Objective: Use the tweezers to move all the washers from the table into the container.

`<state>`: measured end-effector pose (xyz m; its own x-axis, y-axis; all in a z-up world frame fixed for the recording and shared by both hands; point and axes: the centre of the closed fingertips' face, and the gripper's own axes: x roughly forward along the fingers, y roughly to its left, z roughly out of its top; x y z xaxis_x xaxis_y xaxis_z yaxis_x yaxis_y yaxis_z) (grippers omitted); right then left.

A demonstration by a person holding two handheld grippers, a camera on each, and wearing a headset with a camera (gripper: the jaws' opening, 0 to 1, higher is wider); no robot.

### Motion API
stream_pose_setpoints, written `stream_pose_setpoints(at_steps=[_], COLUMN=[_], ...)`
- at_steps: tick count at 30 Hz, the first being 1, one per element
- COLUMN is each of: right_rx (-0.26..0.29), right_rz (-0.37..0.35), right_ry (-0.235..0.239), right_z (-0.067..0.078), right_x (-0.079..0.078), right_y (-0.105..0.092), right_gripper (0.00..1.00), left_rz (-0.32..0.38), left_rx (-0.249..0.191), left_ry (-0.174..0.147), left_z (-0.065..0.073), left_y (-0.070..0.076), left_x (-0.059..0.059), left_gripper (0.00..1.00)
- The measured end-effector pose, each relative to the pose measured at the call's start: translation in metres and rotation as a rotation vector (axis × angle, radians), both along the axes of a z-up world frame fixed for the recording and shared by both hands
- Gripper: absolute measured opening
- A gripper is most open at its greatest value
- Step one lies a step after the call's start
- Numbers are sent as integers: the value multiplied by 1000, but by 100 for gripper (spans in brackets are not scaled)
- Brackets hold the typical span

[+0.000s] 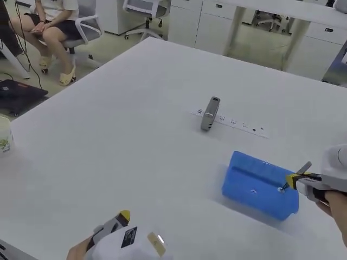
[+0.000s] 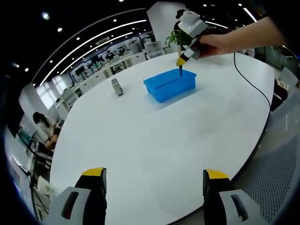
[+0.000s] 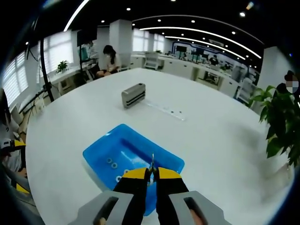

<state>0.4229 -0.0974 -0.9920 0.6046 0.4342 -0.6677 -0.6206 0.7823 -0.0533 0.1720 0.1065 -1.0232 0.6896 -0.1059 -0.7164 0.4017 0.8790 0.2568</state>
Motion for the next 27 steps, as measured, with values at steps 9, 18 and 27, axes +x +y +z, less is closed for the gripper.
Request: stream_pose_setpoints(at_steps=[9,18,27], right_rx=[-8,7,14], right_rz=[-22,-19,5], right_ry=[31,49,59], right_z=[-15,-22,-26], right_x=[3,2,-3], right_y=[-4,1,14], right_gripper=[2,2,2], left_rz=[4,5,12], left_rx=[-3,3,5], left_ry=[5,13,13], left_z=[-1,-2,-2], left_y=[1,1,3], left_x=[0,-1,-1], left_gripper=[86,86,86])
